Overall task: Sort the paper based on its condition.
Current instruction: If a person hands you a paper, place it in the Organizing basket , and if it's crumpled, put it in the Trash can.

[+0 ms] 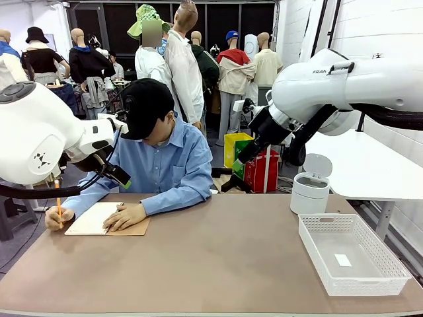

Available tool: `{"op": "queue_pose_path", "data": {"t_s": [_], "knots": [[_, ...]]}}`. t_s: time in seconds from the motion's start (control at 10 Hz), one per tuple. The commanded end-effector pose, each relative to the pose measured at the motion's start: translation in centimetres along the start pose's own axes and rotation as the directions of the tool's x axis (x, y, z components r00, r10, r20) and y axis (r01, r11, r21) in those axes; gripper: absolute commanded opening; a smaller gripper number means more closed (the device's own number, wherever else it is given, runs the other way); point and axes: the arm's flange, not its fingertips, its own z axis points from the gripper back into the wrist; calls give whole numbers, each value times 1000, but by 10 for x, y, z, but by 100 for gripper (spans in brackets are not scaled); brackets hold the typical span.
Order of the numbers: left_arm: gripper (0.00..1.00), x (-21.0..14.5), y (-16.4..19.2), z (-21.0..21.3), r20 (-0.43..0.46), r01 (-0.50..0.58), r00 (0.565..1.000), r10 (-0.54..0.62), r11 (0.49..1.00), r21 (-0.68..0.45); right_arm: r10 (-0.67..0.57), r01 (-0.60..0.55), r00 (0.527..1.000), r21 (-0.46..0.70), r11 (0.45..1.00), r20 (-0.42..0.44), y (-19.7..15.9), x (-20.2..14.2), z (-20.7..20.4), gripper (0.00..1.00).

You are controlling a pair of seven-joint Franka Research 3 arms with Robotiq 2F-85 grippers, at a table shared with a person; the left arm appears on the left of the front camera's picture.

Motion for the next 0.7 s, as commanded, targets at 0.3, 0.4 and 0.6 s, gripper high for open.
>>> {"op": "queue_pose_path", "data": {"t_s": [0.3,0.4,0.6], "knots": [[100,-1,0,0,-5,0,1000,0,1000,-2,-3,3,1000,3,1000,-4,0,-1,-1,100],[100,-1,0,0,-5,0,1000,0,1000,-2,-3,3,1000,3,1000,-4,0,-1,-1,100],[100,-1,0,0,-5,0,1000,0,1000,-2,-3,3,1000,3,1000,-4,0,-1,-1,100]]}}
